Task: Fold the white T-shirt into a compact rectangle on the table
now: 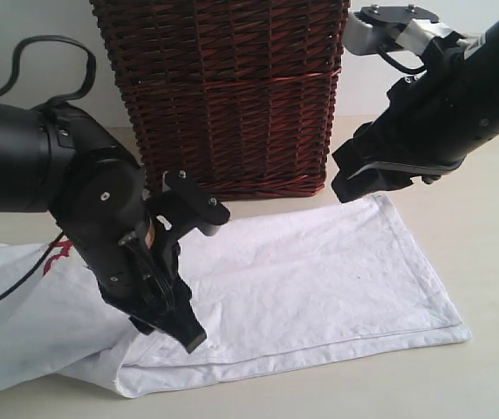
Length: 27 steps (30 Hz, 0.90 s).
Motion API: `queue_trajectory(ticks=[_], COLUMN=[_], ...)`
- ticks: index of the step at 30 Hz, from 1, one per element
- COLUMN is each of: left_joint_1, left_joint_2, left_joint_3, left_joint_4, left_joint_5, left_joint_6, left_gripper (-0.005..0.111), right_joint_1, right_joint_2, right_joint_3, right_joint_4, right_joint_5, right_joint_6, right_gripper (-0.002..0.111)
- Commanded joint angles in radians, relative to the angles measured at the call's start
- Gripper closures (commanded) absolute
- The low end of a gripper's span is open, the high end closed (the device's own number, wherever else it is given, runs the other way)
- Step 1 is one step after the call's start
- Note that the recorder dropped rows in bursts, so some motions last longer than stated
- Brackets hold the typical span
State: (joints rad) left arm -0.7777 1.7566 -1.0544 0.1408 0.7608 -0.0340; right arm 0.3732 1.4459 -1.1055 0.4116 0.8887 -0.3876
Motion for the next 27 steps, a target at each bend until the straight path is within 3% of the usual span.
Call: queue_trajectory(ticks=[1, 7, 12, 18, 21, 27], left_joint_1=[0.038, 0.173, 0.267, 0.269, 0.287, 0.312], left_joint_2=[-0.073, -0.056, 0.043, 0.143, 0.157, 0.14], left_joint_3=[-0.006, -0.006, -0.006, -0.006, -0.006, -0.006], left_joint_4=[0.12, 0.125, 0.08, 0.084, 0.144, 0.142], left_joint_5=[0.017, 0.141, 0.149, -0.002, -0.036, -0.055], left_joint_6=[-0.146, -0.154, -0.09, -0.072, -0.17, -0.186], left_gripper=[0.065, 0.065, 0.065, 0.065, 0.065, 0.065], right_joint_1=[-0.002, -0.002, -0.002, -0.002, -0.002, -0.002], right_joint_2=[-0.001, -0.001, -0.001, -0.001, -0.001, -0.001], right_joint_3=[-0.008, -0.008, -0.008, -0.008, -0.008, -0.008], right_joint_4=[0.001, 0.001, 0.001, 0.001, 0.001, 0.001], right_joint_5=[-0.004, -0.004, -0.004, -0.006, -0.007, -0.01], right_joint_6=[-0.007, -0.007, -0.007, -0.008, -0.008, -0.008], right_gripper=[0.07, 0.07, 0.07, 0.07, 0.07, 0.07])
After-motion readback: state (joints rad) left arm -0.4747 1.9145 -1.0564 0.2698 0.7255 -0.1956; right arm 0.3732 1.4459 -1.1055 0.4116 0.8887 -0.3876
